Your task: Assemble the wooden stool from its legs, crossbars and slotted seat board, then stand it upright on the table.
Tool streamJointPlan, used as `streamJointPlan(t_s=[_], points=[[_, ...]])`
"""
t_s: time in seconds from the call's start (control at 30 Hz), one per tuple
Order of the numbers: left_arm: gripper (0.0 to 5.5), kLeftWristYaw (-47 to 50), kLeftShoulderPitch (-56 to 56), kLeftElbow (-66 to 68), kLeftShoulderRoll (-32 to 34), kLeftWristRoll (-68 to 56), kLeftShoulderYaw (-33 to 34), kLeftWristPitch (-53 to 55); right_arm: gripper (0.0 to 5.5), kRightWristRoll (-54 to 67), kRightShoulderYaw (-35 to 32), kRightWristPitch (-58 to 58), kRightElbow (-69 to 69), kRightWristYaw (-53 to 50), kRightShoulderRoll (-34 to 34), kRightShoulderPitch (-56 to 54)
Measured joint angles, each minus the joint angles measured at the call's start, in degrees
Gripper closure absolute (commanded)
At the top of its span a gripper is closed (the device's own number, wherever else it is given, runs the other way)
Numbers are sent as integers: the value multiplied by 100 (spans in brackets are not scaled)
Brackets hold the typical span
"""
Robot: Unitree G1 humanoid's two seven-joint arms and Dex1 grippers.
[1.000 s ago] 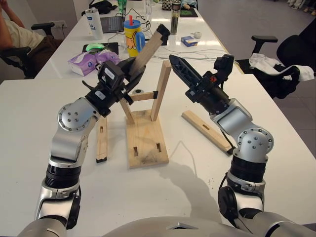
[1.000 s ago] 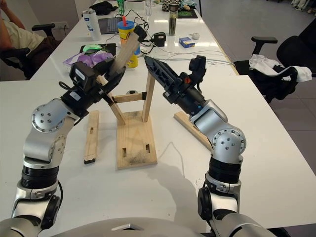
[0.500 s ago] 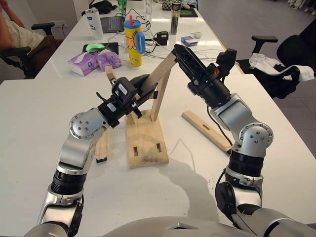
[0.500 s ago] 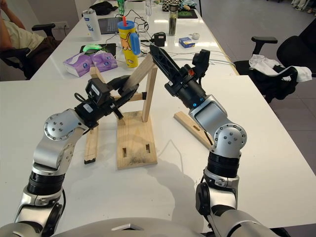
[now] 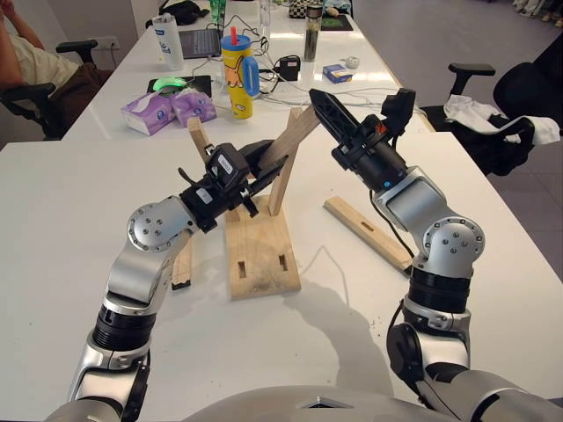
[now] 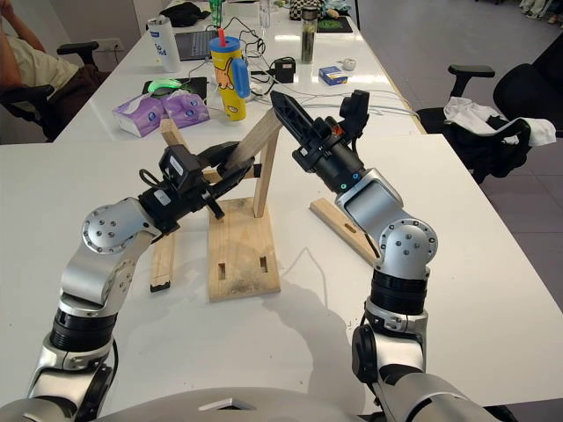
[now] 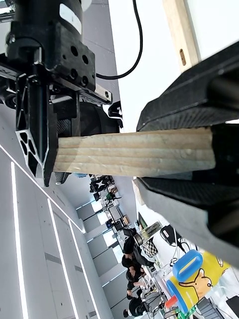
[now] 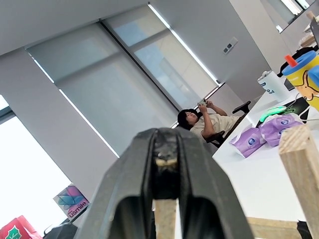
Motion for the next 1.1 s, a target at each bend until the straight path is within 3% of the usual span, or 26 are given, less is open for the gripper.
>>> streamJointPlan(t_s=[0.23,0.37,0.47,0.6,1.1], points=[[262,181,6,-136,-176,-279,67,528,508,-436,9,-7,54,91,-288,128],[243,350,302,-292,-290,-630,354,824,508,-993,-299,32,-10,750,-1441,837],[243,531,566,-311,-402,-787,559,903,508,-1873,-390,-277,542,2005,-2618,1202],[243,557,710,-313,-494,-791,470,906,508,-2851,-239,-948,1576,3055,-3219,1219],[243,396,802,-175,-484,-846,417,895,508,-3831,-122,-2278,2846,4037,-2706,1231]])
